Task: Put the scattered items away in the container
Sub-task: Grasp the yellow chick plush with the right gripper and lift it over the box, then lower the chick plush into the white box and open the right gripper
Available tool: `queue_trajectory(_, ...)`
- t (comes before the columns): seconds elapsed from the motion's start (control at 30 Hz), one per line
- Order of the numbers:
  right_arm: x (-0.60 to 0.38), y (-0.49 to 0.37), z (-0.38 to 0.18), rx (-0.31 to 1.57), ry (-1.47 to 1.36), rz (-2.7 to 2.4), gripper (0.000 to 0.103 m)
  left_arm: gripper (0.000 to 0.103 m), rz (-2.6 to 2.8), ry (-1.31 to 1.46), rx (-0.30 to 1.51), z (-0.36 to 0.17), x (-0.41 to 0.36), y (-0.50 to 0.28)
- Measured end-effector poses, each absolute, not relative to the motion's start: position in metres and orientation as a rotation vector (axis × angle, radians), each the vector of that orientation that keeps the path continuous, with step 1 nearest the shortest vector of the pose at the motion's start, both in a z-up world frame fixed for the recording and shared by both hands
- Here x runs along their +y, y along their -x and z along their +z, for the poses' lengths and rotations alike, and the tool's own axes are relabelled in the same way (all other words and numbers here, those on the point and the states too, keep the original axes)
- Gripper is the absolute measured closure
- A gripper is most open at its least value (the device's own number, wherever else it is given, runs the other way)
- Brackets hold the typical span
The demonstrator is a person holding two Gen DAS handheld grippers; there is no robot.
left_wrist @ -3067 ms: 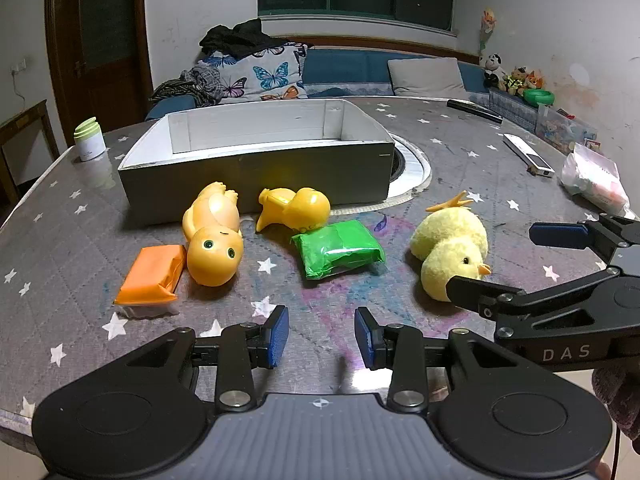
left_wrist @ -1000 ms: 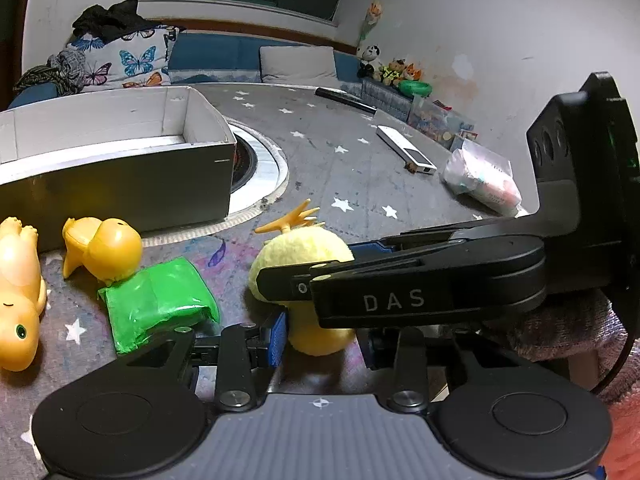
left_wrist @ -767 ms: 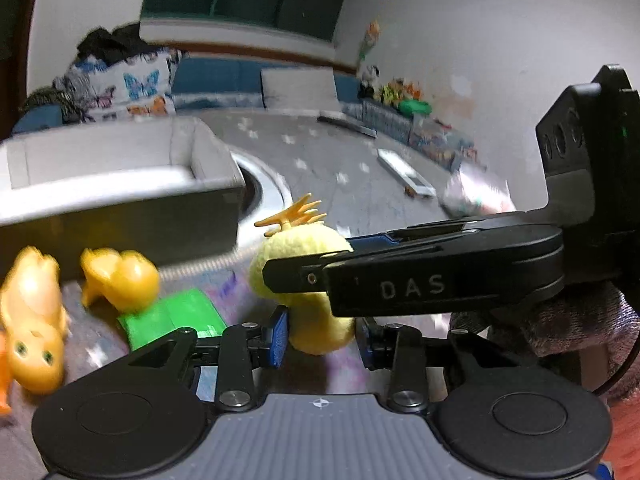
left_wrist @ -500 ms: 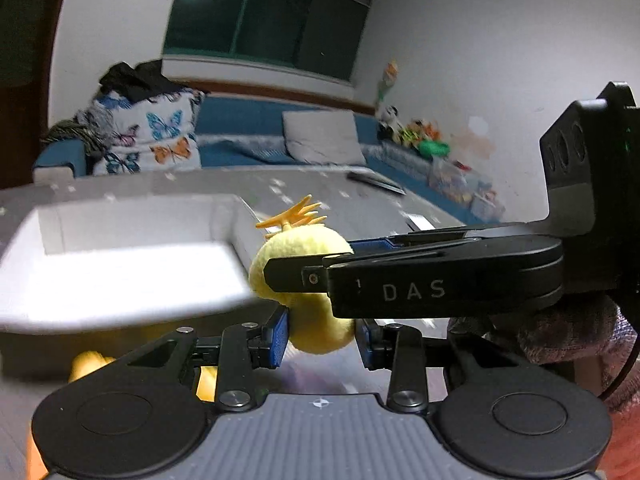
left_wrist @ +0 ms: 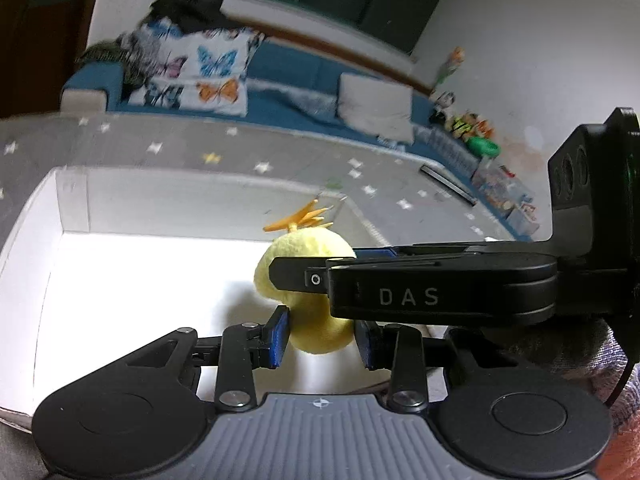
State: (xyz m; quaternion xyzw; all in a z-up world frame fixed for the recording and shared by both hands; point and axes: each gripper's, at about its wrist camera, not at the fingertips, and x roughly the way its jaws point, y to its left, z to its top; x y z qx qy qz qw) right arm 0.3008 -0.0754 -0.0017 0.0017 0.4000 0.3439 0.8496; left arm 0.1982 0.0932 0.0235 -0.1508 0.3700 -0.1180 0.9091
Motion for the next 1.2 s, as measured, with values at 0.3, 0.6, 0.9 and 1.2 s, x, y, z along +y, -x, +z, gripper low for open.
queue_trajectory(0.3, -0.058, -0.307, -0.024, 0.895, 0.093, 0.679, 0.053, 0.067, -0.220, 0.311, 0.812, 0.011, 0.103, -0.199)
queue_trajectory(0.6, -0.053, -0.285, -0.014, 0.796, 0.211, 0.637, 0.032, 0.066, -0.193, 0.287, 0.749, 0.027, 0.103, -0.173)
queue_trajectory(0.9, -0.089, -0.231, 0.013, 0.642, 0.157, 0.618, 0.009, 0.066, -0.135, 0.225, 0.675, 0.038, 0.094, -0.127)
queue_trajectory(1.2, -0.126, -0.174, 0.023, 0.540, 0.089, 0.624, 0.000, 0.066, -0.108, 0.210, 0.627, 0.045, 0.088, -0.083)
